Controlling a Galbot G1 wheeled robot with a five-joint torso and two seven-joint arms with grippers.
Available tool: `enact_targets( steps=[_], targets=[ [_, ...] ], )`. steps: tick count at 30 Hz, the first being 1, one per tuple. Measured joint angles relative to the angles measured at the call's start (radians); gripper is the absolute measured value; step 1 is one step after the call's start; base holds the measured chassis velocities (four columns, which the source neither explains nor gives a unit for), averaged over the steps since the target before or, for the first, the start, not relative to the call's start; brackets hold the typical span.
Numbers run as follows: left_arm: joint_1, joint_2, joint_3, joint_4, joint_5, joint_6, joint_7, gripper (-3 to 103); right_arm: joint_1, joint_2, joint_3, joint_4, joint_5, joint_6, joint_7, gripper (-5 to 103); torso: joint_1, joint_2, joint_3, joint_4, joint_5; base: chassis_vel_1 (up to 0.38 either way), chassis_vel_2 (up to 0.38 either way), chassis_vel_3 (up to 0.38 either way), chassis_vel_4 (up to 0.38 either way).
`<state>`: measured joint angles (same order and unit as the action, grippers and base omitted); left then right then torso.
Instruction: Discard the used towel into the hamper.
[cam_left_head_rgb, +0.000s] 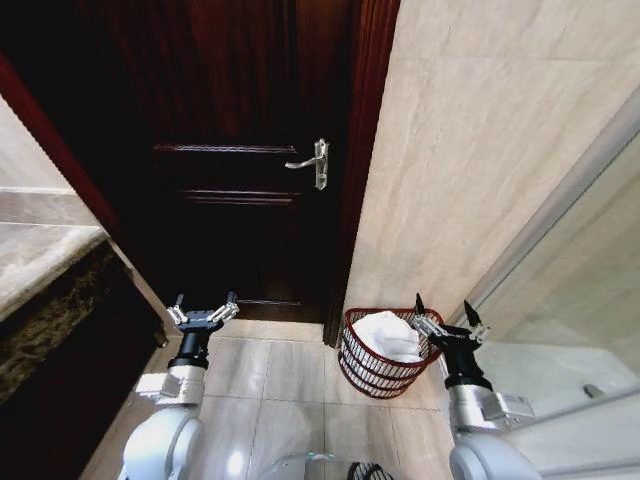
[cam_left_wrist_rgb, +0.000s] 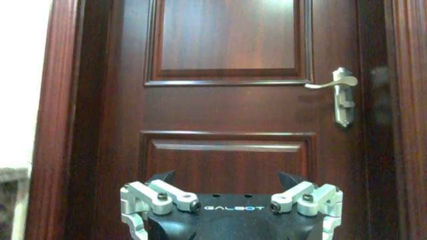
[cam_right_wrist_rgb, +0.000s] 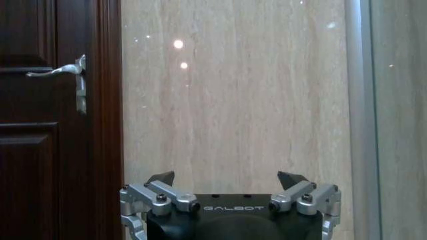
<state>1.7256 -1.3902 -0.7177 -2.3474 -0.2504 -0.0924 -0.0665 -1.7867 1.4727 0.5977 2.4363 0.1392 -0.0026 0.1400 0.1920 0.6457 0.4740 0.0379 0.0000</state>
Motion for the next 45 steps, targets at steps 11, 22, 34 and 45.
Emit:
enact_targets(
  steps=[11, 22, 34, 45],
  targets=[
    [0.004, 0.022, -0.047, 0.000, -0.043, -0.005, 0.006, 100, -0.005, -0.015, 0.036, -0.010, 0.028, 0.006, -0.020, 100, 0.019, 0.047, 0.028, 0.0000, 0.0000, 0.000, 0.000, 0.000, 0.000],
    [0.012, 0.015, -0.017, -0.003, -0.037, -0.002, 0.013, 100, -0.020, -0.001, 0.048, -0.021, 0.028, 0.020, -0.025, 100, 0.040, 0.098, 0.058, 0.0000, 0.0000, 0.000, 0.000, 0.000, 0.000],
    [0.016, 0.014, 0.013, -0.020, -0.016, 0.015, 0.022, 100, -0.019, -0.001, 0.041, -0.016, 0.025, 0.022, -0.027, 100, 0.061, 0.148, 0.087, 0.0000, 0.0000, 0.000, 0.000, 0.000, 0.000],
    [0.007, 0.011, 0.020, -0.022, -0.006, 0.023, 0.020, 100, -0.023, 0.002, 0.040, -0.015, 0.024, 0.027, -0.028, 100, 0.082, 0.196, 0.114, 0.0000, 0.0001, 0.000, 0.000, 0.000, 0.000]
  ],
)
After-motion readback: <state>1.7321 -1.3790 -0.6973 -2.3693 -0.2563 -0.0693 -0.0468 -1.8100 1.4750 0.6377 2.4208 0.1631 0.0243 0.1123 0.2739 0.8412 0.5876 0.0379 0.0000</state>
